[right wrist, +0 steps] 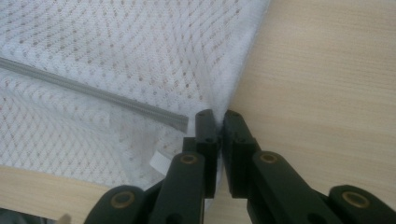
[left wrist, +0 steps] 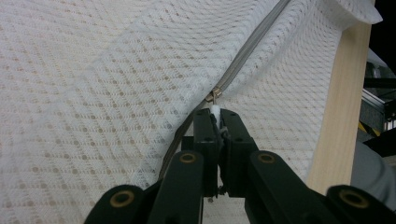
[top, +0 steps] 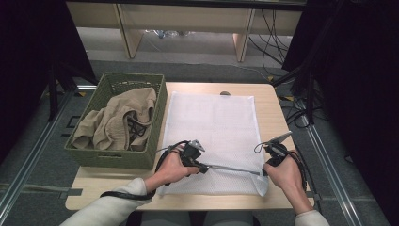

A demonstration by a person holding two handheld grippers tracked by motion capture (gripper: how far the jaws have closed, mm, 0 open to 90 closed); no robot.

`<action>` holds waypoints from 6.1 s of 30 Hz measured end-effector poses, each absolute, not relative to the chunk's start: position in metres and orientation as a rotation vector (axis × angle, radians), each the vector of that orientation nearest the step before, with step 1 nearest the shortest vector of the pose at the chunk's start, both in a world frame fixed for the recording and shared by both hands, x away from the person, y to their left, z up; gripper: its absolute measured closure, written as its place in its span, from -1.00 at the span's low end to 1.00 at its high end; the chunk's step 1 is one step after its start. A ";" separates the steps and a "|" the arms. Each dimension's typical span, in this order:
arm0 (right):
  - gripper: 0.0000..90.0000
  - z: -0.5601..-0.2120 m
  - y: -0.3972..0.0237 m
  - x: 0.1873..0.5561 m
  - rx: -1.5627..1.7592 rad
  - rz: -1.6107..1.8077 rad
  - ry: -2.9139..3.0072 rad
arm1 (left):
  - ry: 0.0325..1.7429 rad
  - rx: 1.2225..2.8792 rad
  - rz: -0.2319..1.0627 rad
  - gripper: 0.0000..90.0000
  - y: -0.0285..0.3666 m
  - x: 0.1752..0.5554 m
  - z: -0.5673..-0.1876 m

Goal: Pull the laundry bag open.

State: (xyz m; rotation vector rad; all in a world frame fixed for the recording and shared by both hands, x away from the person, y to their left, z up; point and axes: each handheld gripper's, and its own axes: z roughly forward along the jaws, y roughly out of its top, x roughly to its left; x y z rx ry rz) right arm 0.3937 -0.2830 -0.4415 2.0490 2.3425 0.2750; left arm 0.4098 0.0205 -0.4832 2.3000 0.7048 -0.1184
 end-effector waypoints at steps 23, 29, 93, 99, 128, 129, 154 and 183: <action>0.93 -0.442 -0.289 0.393 2.065 0.246 2.346 | 0.721 2.308 -0.123 0.92 0.029 0.411 -0.487; 0.93 -0.442 -0.289 0.393 2.052 0.241 2.350 | 0.726 2.304 -0.115 0.92 0.031 0.411 -0.486; 0.93 -0.452 -0.312 0.395 2.108 0.193 2.306 | 0.776 2.315 -0.089 0.92 0.056 0.415 -0.486; 0.93 -0.449 -0.312 0.395 2.150 0.165 2.306 | 0.785 2.306 -0.088 0.92 0.056 0.414 -0.486; 0.93 -0.452 -0.331 0.394 2.186 0.171 2.233 | 0.807 2.328 -0.039 0.92 0.072 0.408 -0.486; 0.93 -0.453 -0.332 0.394 2.187 0.193 2.240 | 0.803 2.333 -0.029 0.92 0.073 0.408 -0.486; 0.93 -0.450 -0.342 0.393 2.169 0.139 2.261 | 0.849 2.328 -0.004 0.92 0.088 0.396 -0.487; 0.93 -0.456 -0.356 0.394 2.205 0.094 2.220 | 0.872 2.393 0.078 0.92 0.100 0.390 -0.485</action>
